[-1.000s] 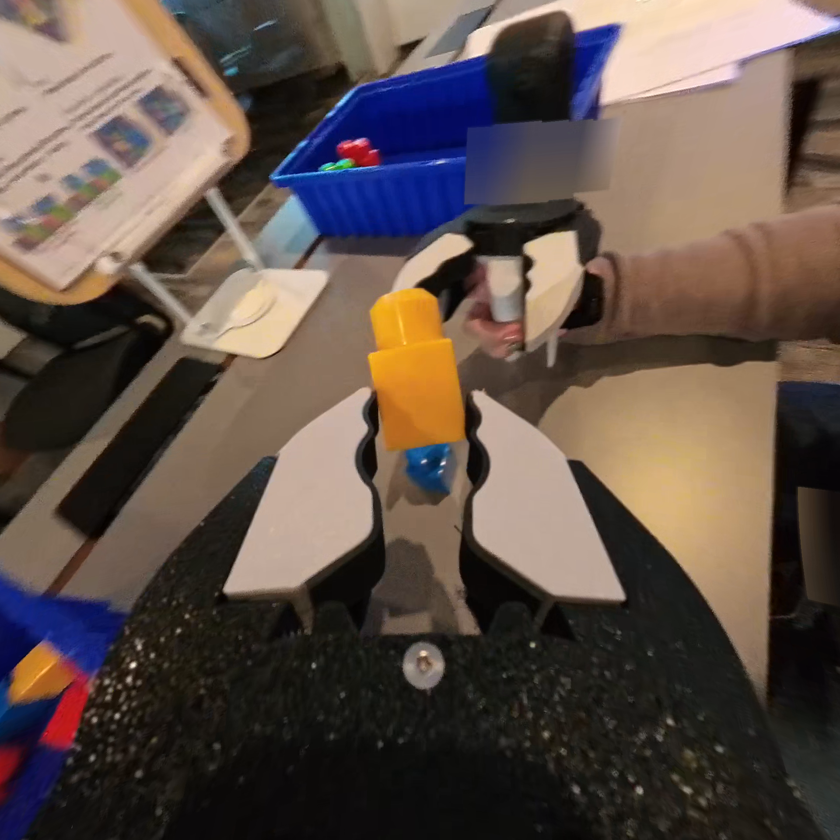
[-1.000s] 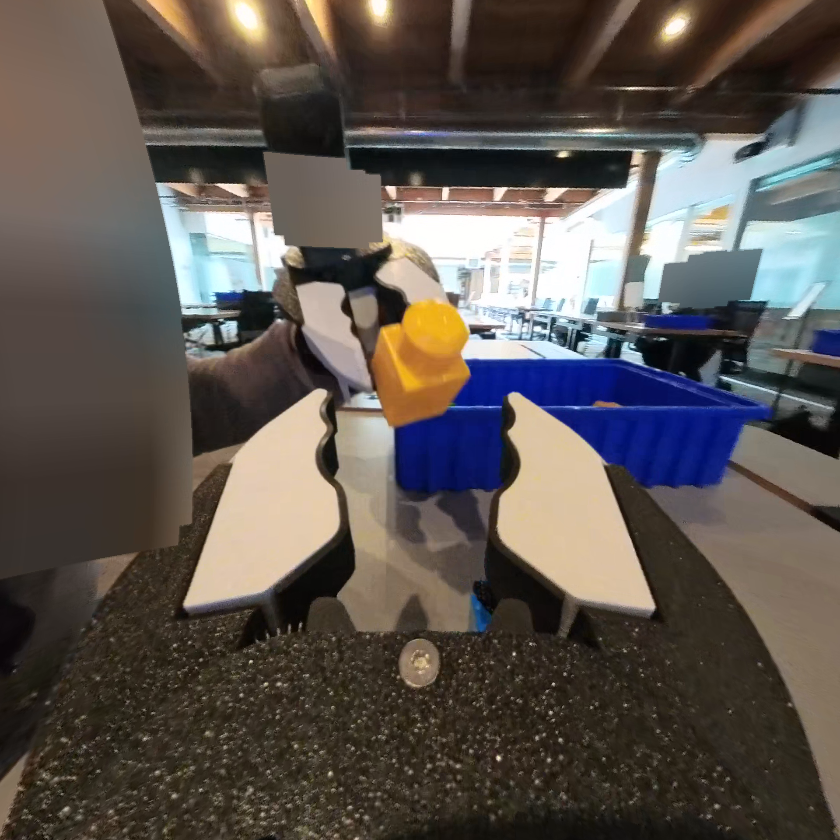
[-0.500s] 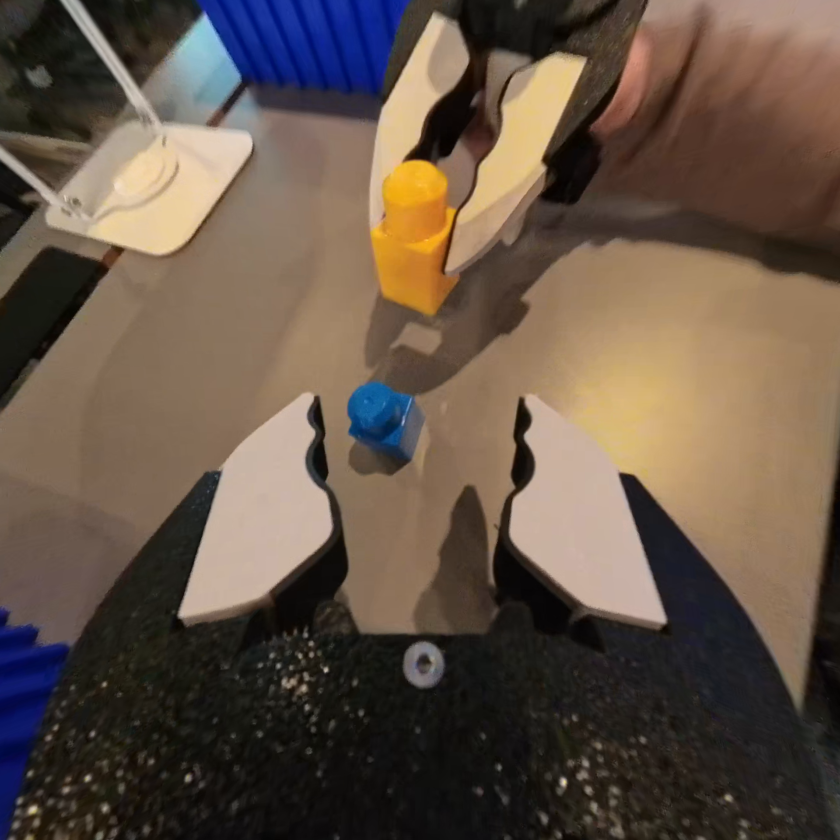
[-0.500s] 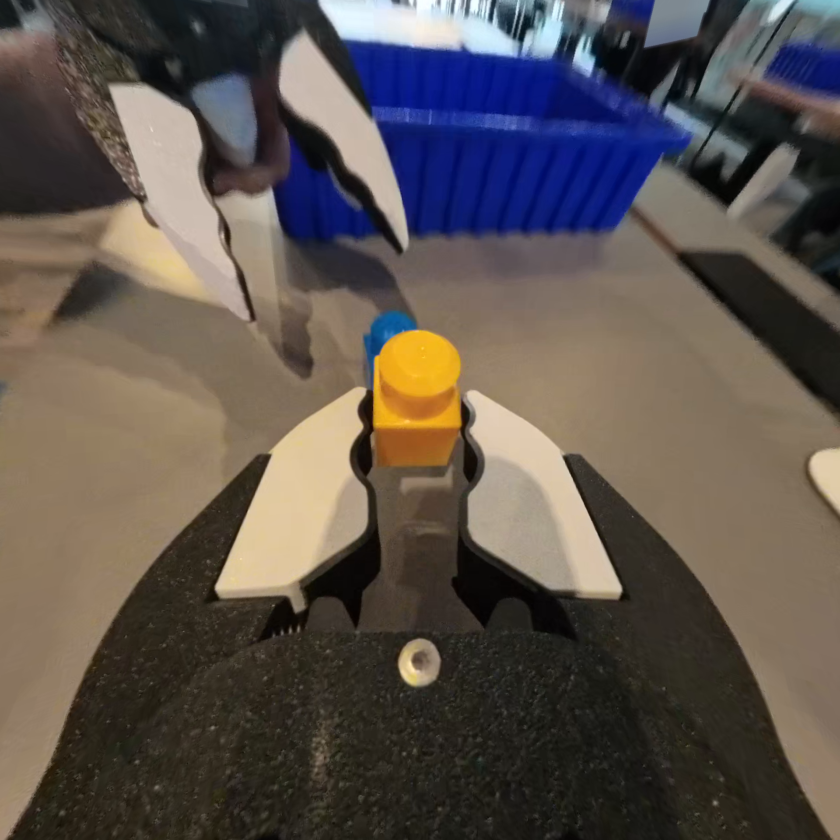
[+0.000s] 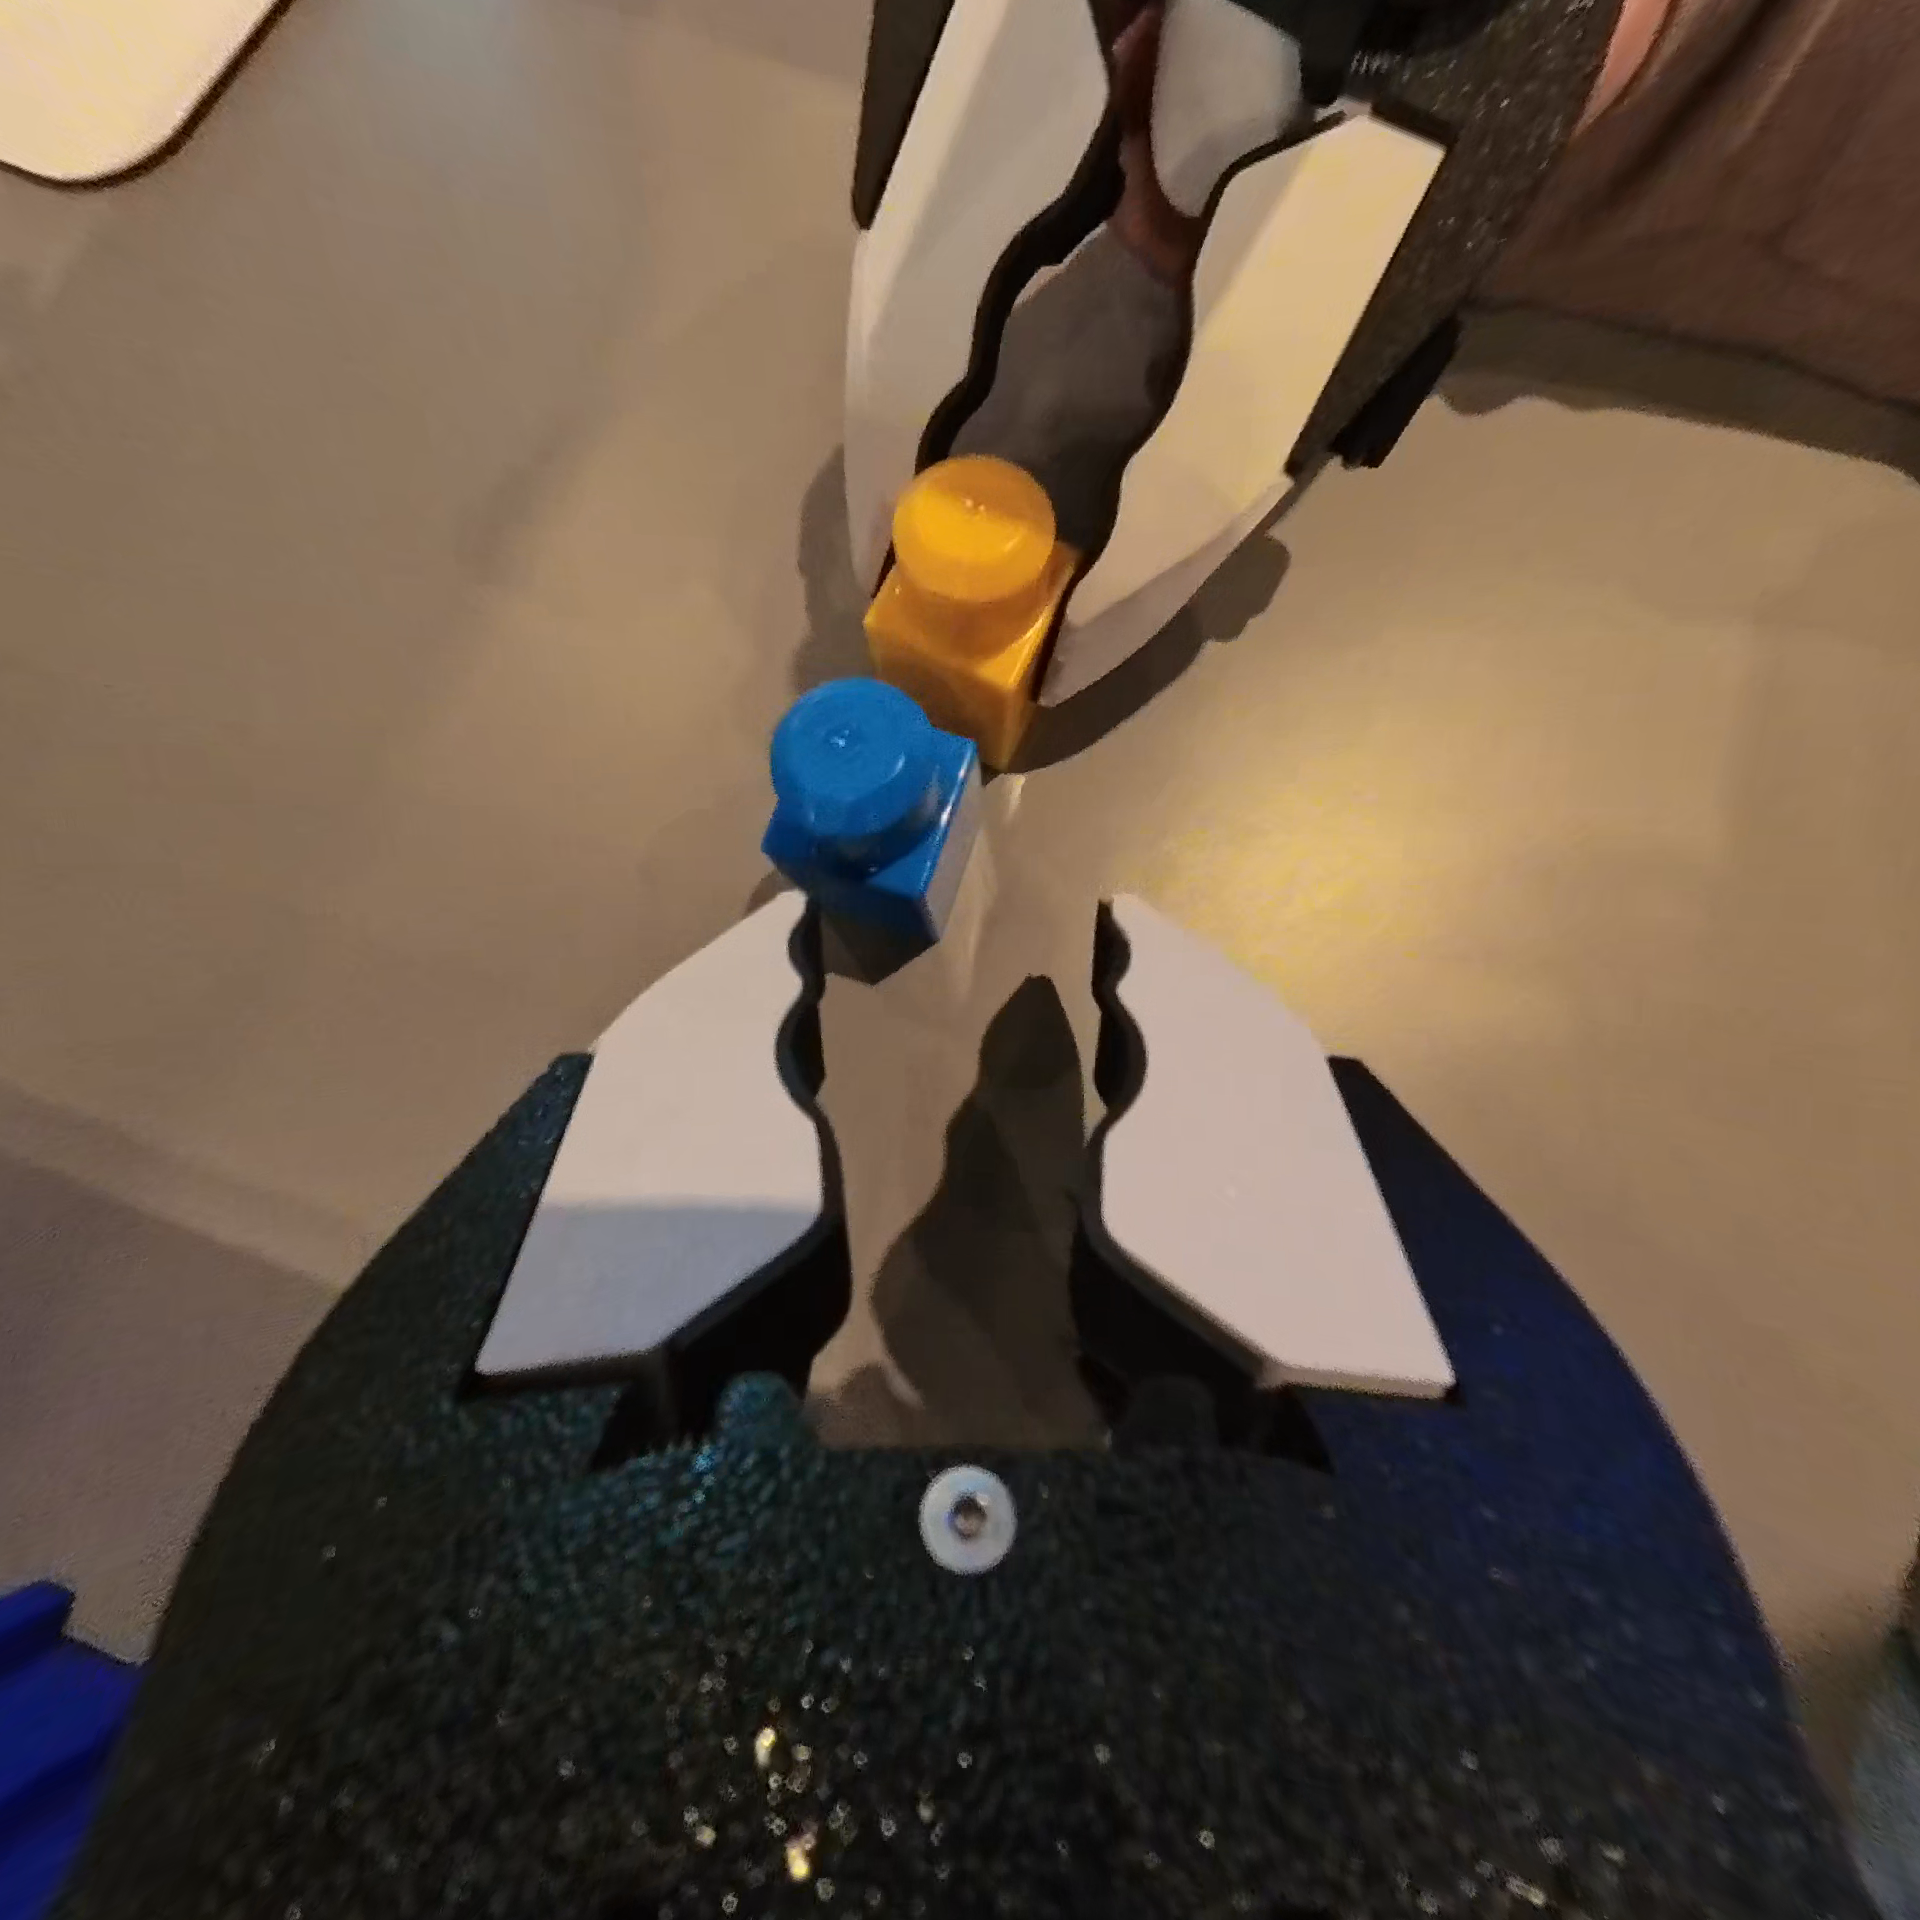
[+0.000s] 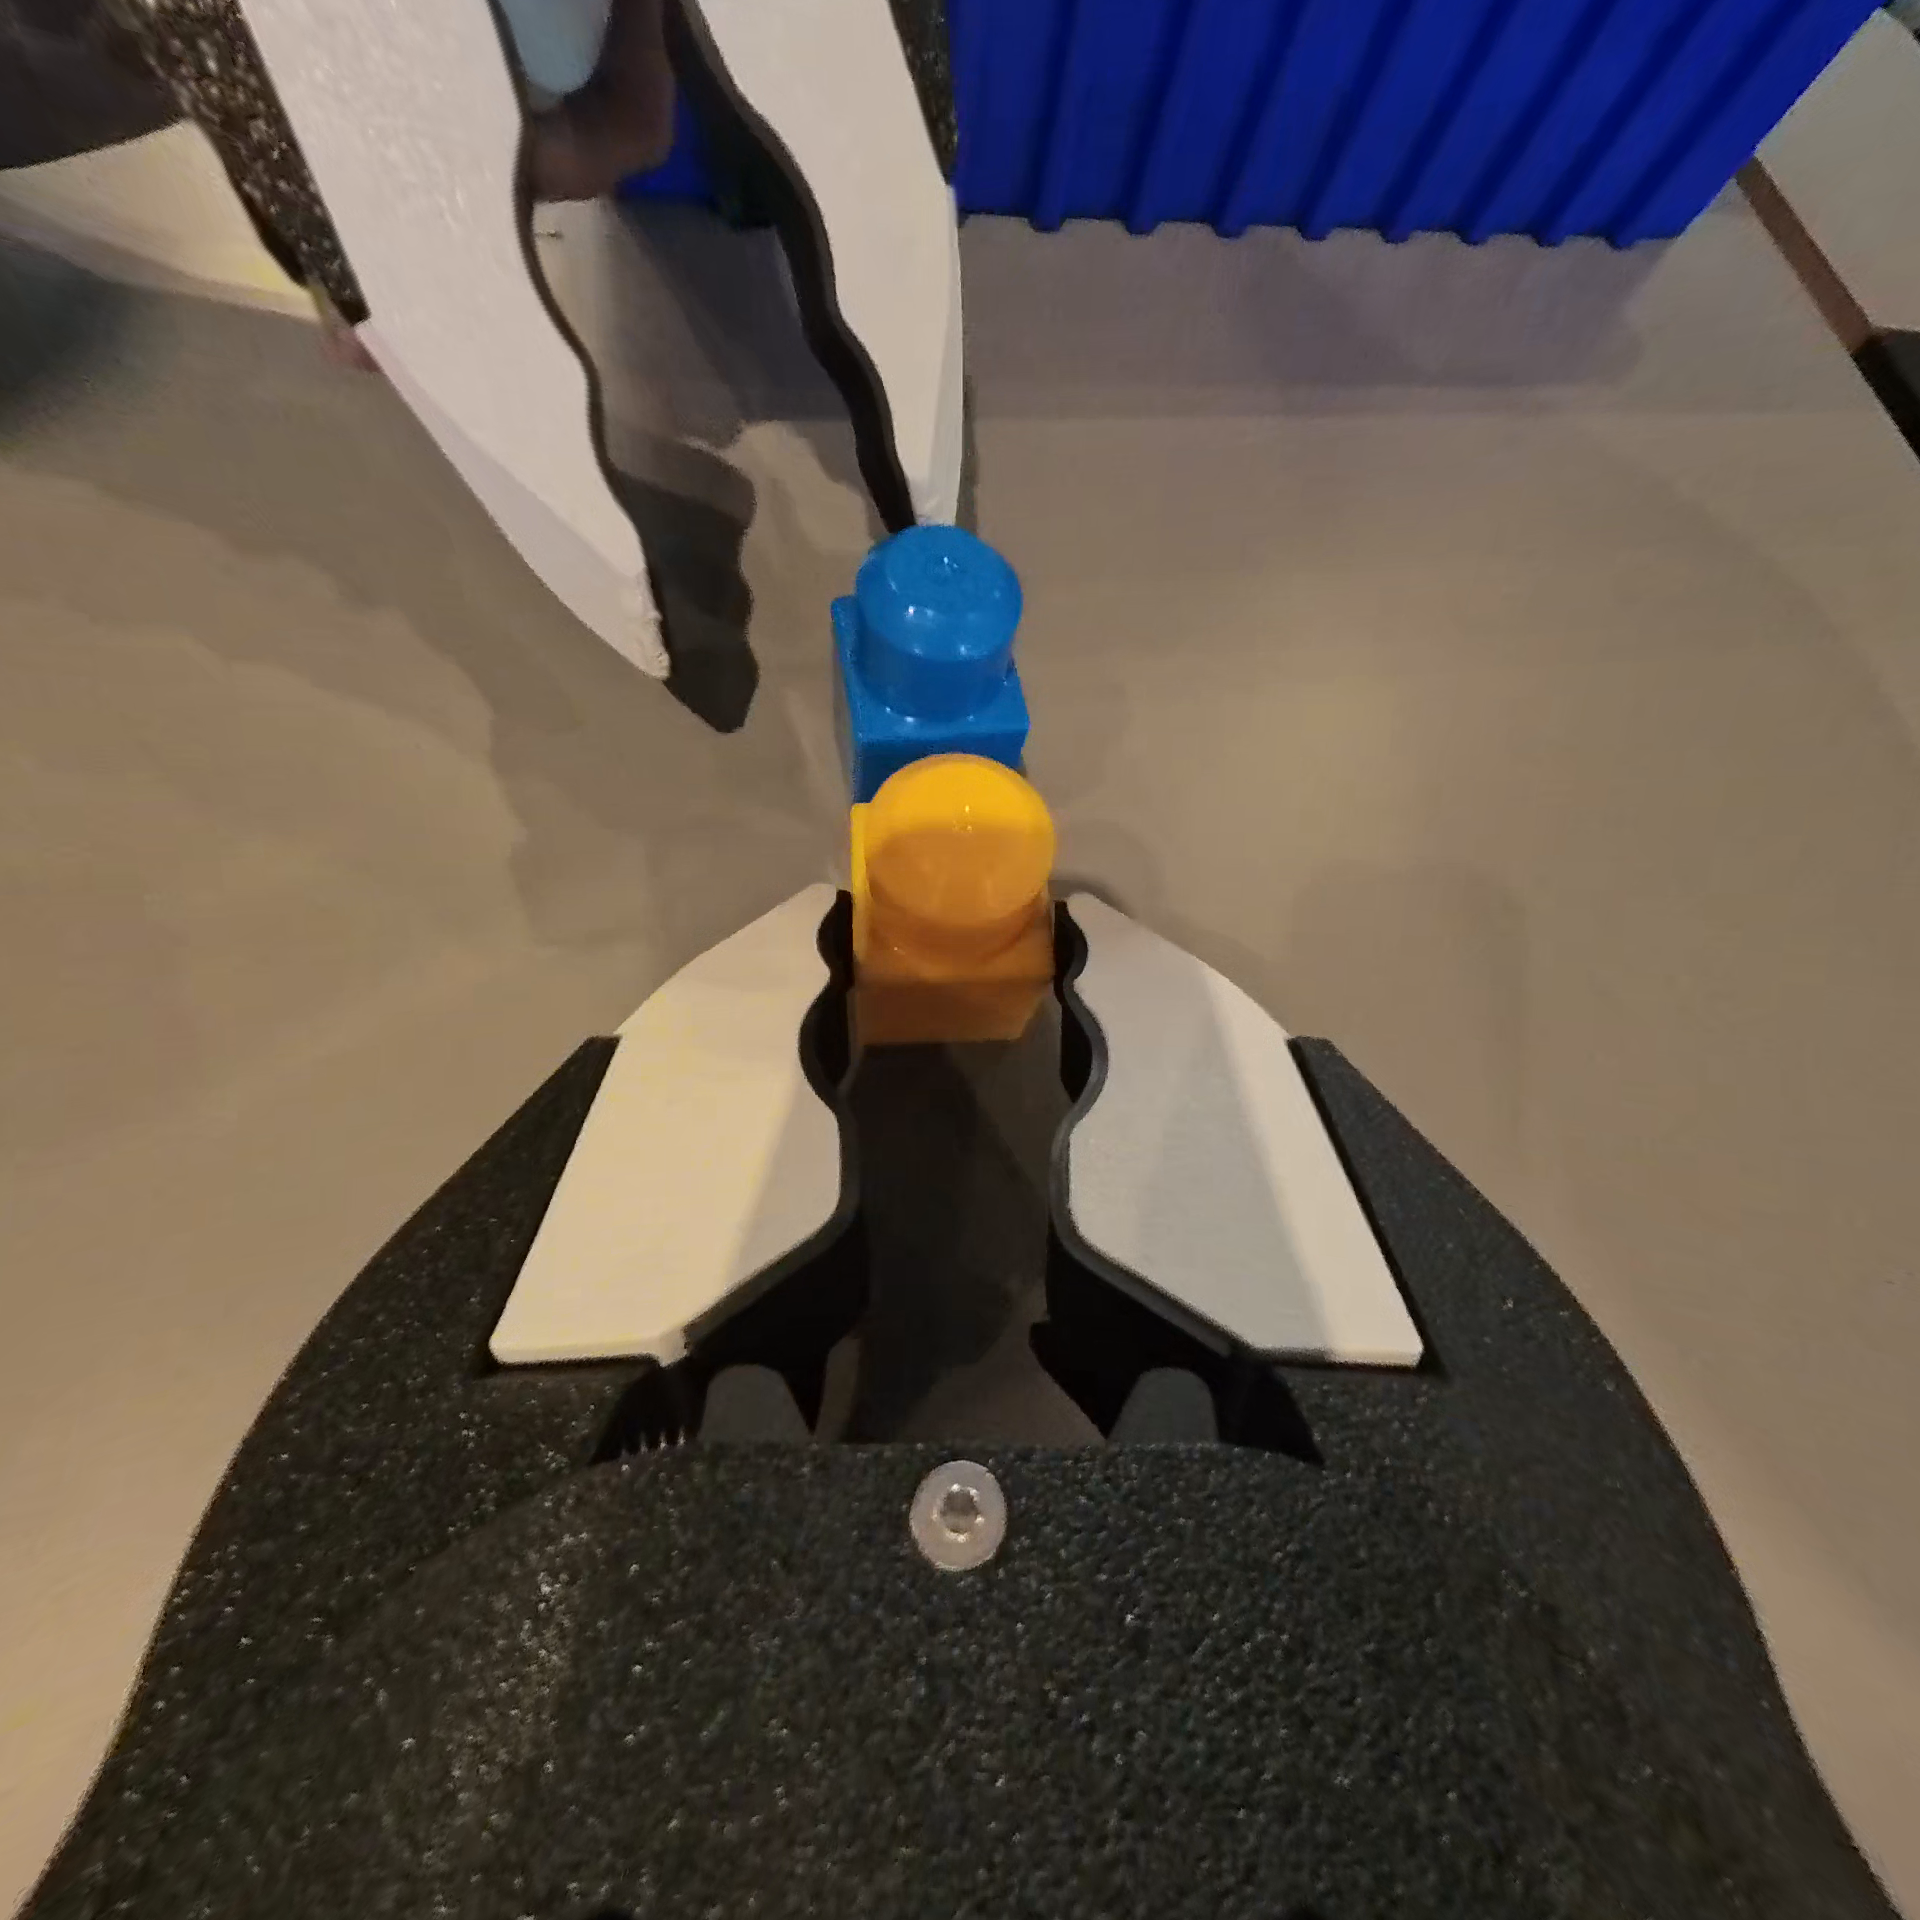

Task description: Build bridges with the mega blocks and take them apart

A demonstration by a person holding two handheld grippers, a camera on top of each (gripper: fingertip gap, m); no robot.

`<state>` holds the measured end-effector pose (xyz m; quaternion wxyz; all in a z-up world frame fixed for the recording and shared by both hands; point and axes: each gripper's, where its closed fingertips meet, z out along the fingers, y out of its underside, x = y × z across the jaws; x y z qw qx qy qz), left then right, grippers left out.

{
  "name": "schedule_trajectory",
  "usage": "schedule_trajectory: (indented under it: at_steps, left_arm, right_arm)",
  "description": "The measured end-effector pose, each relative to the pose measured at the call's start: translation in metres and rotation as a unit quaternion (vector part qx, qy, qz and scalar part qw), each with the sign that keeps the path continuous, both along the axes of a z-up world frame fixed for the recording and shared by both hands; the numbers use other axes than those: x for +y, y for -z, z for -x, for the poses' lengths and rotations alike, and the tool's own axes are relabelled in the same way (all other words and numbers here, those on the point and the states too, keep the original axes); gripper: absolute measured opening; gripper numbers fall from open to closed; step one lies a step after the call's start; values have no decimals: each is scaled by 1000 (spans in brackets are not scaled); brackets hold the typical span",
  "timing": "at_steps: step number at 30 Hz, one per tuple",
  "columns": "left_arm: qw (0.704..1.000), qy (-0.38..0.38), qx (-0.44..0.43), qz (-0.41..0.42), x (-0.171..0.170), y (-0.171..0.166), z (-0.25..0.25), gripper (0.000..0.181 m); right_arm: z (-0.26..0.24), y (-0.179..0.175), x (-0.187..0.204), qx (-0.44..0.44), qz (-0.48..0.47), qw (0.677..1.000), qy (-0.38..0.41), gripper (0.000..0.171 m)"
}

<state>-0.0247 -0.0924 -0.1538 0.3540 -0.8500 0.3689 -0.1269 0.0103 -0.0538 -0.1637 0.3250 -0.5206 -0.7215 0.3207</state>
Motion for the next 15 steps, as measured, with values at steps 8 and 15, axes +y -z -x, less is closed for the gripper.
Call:
schedule_trajectory:
  at_steps: [8, 15]
  left_arm:
    - [1000, 7, 8, -4, 5, 5, 4, 35]
    - [1000, 23, 13, -4, 9, 10, 4, 31]
  right_arm:
    - [-10, -5, 6, 9, 5, 1000, 11, 44]
    - [-7, -4, 3, 13, -3, 1000, -1, 35]
